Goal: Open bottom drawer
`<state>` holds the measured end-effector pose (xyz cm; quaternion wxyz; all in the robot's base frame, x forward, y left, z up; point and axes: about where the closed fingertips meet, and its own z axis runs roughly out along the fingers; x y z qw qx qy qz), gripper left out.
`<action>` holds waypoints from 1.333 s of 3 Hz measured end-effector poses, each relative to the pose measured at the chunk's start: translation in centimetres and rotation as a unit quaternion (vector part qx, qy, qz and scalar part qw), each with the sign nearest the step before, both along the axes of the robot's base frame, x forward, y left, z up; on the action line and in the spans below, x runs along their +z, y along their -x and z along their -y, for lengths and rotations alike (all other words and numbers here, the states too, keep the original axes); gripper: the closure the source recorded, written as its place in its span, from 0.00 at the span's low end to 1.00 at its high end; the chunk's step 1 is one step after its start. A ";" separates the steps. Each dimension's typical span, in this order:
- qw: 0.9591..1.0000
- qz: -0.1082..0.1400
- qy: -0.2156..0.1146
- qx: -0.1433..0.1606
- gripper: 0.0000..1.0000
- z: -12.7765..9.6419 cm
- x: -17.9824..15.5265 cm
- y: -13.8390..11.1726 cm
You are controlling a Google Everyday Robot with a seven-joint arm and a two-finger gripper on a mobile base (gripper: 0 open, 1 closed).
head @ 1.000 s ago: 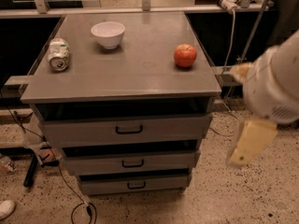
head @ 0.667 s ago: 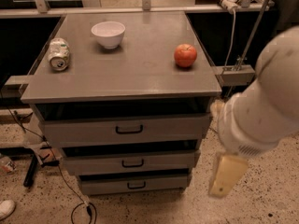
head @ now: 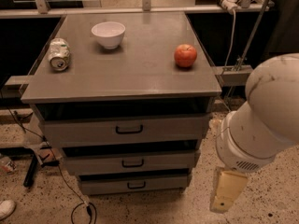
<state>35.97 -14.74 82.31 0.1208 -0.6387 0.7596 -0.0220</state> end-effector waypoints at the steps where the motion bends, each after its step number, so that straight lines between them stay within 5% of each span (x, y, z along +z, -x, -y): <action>1: 0.998 -0.038 -0.041 -0.029 0.00 -1.8 -5.6 -0.3; 2: 0.991 -0.073 -0.081 -0.079 0.00 -4.3 -13.6 -1.6; 3: 0.986 -0.078 -0.099 -0.111 0.00 -6.3 -19.4 -3.3; 4: 0.984 -0.069 -0.109 -0.123 0.00 -6.6 -19.4 -4.0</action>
Offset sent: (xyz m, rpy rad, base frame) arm 0.0508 0.0751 -0.2333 0.2852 0.1787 -0.3075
